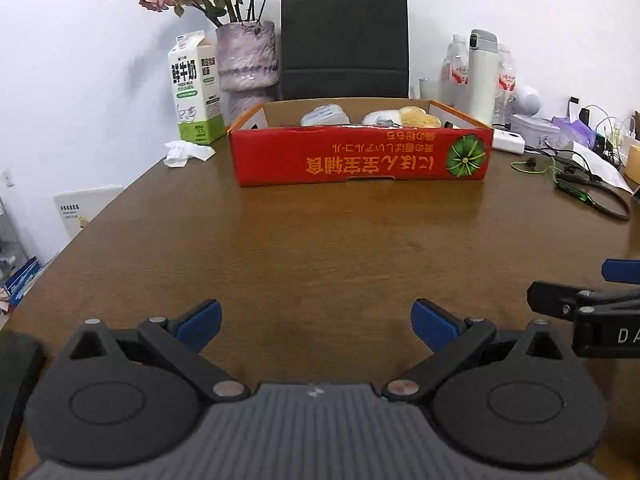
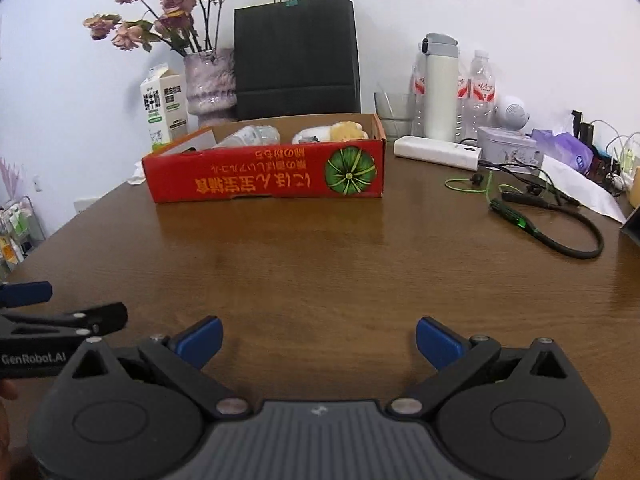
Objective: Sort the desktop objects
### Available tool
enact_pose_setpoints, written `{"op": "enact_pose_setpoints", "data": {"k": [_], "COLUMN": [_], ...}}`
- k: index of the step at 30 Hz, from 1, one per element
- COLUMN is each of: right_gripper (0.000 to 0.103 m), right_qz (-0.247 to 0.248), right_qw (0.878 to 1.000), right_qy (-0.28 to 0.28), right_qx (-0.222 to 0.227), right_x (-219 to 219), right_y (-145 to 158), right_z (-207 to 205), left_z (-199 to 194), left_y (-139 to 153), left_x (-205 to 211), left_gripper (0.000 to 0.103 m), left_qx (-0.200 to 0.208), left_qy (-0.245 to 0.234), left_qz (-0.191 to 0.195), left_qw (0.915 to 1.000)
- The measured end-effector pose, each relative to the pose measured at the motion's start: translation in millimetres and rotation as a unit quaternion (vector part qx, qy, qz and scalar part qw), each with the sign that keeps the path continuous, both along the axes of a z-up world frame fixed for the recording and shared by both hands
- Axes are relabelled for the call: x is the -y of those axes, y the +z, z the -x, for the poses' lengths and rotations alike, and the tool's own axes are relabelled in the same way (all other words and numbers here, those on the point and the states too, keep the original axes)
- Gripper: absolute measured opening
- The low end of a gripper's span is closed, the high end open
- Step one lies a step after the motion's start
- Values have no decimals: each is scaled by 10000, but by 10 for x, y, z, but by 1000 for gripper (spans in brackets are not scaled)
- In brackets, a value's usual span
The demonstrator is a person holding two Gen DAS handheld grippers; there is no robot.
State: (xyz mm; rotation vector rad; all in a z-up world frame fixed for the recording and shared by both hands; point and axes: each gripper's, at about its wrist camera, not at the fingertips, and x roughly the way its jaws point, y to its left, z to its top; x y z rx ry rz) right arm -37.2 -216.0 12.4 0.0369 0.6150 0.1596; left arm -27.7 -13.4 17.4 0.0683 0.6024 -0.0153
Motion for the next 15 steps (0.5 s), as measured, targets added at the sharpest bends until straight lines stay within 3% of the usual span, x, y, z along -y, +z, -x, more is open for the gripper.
{"op": "enact_pose_setpoints", "data": {"k": [11,15], "right_gripper": [103,103], "right_qz": [148,142], "right_qw": [9997,9992], "right_qy": [69,20], "right_qx": [-175,-382], "right_x": [-154,-165], "right_y": [-74,-118], "right_z": [-493,-595], "left_z": [-428,-489], "left_y": [-113,-145], "left_x": [8,-75], "left_gripper": [103,103], "left_qx": [-283,-480], "left_qy": [-16,15], "left_qz": [-175,201], "left_qw": [9994,9986]}}
